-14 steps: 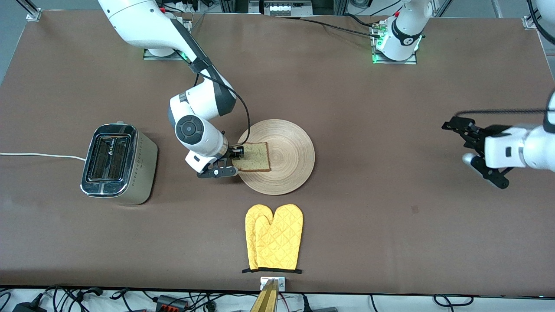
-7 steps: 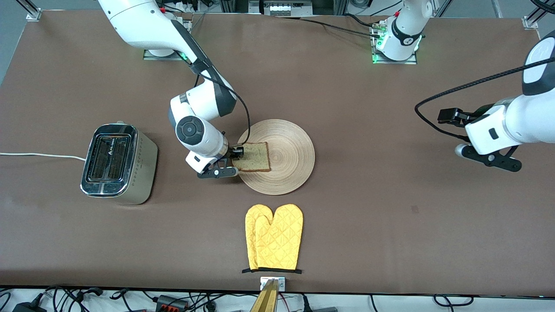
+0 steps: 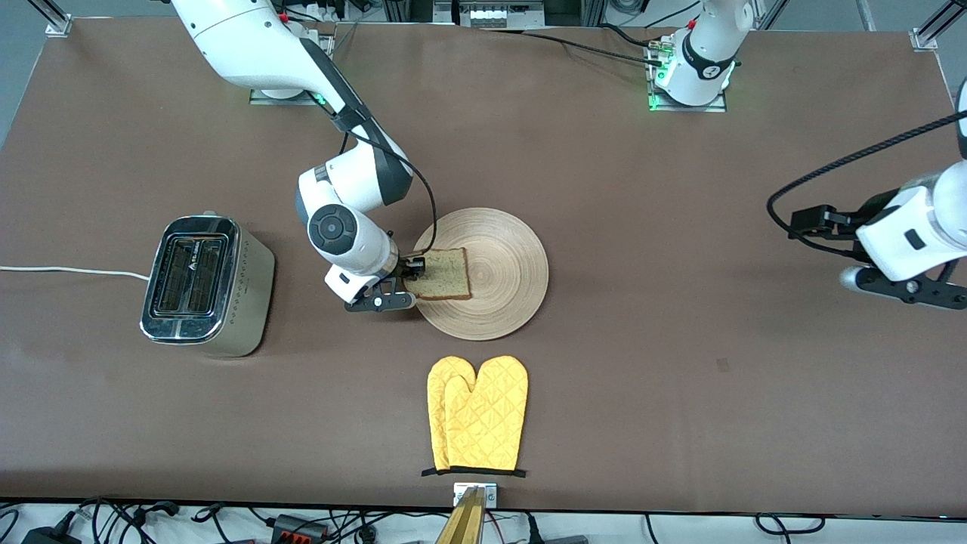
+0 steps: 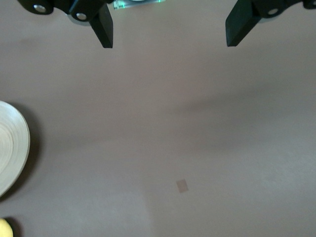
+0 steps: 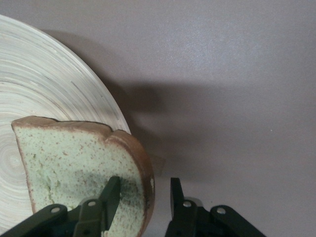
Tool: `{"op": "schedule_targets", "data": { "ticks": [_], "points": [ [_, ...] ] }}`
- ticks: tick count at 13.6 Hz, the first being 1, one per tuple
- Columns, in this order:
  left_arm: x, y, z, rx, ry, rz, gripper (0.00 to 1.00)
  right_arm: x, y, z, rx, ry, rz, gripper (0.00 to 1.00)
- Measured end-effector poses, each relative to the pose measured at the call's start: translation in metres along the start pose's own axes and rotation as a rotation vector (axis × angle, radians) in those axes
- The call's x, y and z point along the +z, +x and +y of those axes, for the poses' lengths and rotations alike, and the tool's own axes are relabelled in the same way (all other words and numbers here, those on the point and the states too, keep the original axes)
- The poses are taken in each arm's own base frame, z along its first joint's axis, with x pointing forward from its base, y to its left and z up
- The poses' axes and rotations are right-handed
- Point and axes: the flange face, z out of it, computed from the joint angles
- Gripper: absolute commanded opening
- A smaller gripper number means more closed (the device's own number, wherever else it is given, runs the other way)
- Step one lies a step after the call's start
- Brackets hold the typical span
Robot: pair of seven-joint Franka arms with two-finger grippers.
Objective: Move plate and put bread in toaster
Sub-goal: 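Lift the bread slice with the right gripper and carry it over the toaster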
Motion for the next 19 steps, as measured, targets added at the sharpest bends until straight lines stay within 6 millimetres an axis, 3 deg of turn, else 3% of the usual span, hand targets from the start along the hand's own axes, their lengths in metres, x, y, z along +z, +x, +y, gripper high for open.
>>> {"op": "schedule_targets", "data": {
  "ticks": [1, 3, 12, 14, 16, 19],
  "points": [
    [-0.001, 0.000, -0.002, -0.003, 0.000, 0.006, 1.00, 0.000, 0.000, 0.000, 0.000, 0.001, 0.000, 0.08],
    [-0.001, 0.001, -0.002, -0.003, 0.000, 0.012, 1.00, 0.000, 0.000, 0.000, 0.000, 0.001, 0.001, 0.00],
    [-0.013, 0.000, 0.010, -0.016, 0.053, 0.114, 1.00, -0.009, 0.005, -0.004, -0.003, 0.009, 0.019, 0.00],
    [-0.013, -0.014, 0.017, -0.042, 0.057, 0.128, 1.00, -0.014, 0.006, -0.007, -0.007, 0.013, 0.028, 0.00],
    [-0.013, -0.031, 0.010, -0.075, 0.043, 0.122, 1.00, -0.025, 0.009, -0.013, -0.013, 0.019, 0.037, 0.00],
    [-0.006, -0.064, 0.016, -0.151, 0.047, 0.091, 1.00, -0.060, 0.013, -0.023, -0.026, 0.022, 0.029, 0.00]
  ]
}}
